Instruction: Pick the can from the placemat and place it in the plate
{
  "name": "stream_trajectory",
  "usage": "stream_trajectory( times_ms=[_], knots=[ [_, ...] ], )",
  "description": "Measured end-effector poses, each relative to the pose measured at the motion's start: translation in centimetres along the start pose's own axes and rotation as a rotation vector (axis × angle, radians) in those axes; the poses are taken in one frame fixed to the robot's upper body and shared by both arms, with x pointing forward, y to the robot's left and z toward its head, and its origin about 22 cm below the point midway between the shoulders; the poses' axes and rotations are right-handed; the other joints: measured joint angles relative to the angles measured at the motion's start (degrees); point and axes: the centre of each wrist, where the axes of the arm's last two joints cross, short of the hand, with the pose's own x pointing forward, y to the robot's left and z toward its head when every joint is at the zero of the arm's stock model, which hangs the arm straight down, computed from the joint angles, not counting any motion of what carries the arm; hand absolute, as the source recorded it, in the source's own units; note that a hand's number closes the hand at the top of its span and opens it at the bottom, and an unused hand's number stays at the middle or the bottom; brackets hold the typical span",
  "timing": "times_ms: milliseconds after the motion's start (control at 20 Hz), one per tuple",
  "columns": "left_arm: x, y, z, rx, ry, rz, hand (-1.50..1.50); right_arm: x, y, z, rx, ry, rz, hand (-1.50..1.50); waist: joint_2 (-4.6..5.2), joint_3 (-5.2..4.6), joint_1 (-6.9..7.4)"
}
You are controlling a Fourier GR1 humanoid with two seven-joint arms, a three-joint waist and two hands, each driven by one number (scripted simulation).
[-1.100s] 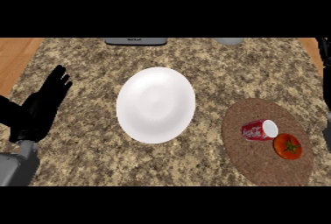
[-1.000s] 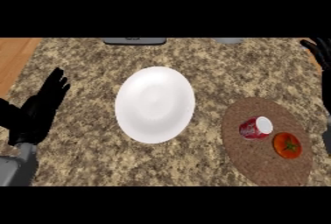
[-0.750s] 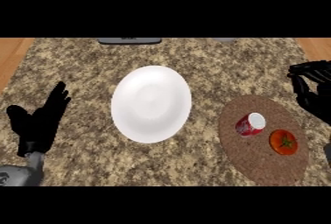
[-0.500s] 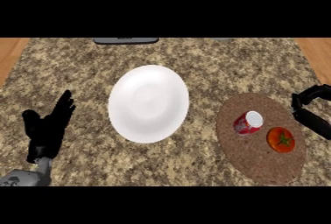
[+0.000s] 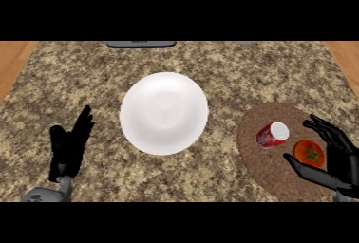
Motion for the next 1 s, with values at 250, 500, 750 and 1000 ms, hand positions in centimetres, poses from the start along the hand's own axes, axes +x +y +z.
stream_trajectory(
  times_ms=[250,500,750,1000],
  knots=[
    [-0.4,-0.2,0.2,-0.004,0.003,-0.007,0.00,0.4,-2.9,0.2,0.117,0.030,0.249,-1.50,-0.07,-0.15,0.58],
    [0.0,-1.0,0.3,-0.004,-0.005,-0.010,0.00,3.0,-4.2,-1.9,0.214,0.094,0.467,-1.50,-0.17,-0.25,0.73],
    [0.0,-1.1,0.1,-0.012,-0.003,-0.005,0.00,5.5,-4.1,-4.2,0.363,0.216,0.584,-1.50,-0.15,-0.28,0.90],
    [-0.3,-1.0,0.0,-0.013,-0.002,-0.007,0.00,5.9,-3.1,-4.8,0.503,0.342,0.638,-1.50,-0.11,-0.25,1.00]
  ],
)
